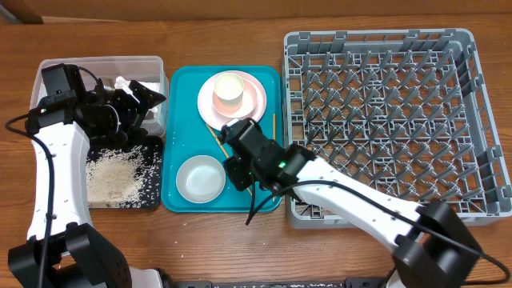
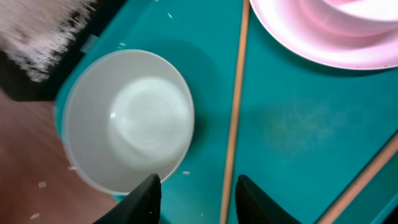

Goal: Sort waste into correct bins and load items into the dishwasher
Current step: 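Reach the right gripper to a wooden chopstick on the teal tray, then close the right gripper on the chopstick and lift it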

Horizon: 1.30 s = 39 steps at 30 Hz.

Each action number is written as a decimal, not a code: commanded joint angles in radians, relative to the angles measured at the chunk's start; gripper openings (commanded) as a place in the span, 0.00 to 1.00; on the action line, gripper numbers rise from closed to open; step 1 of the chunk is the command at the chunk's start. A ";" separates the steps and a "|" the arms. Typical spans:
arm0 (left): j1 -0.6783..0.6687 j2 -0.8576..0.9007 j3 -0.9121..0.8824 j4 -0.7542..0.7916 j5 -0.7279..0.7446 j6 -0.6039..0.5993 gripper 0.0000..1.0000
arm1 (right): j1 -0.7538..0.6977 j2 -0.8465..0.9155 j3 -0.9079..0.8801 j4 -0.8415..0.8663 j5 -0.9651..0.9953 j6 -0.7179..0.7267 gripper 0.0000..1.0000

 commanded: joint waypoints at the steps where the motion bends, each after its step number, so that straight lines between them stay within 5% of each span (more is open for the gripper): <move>1: 0.002 -0.010 0.017 0.001 -0.011 0.016 1.00 | 0.002 0.045 0.013 0.015 0.103 -0.030 0.41; 12: 0.002 -0.010 0.017 0.001 -0.011 0.016 1.00 | 0.003 0.055 -0.001 -0.003 0.136 -0.095 0.31; 39: 0.002 -0.010 0.017 0.001 -0.011 0.016 1.00 | 0.003 0.110 -0.046 0.040 0.184 -0.268 0.33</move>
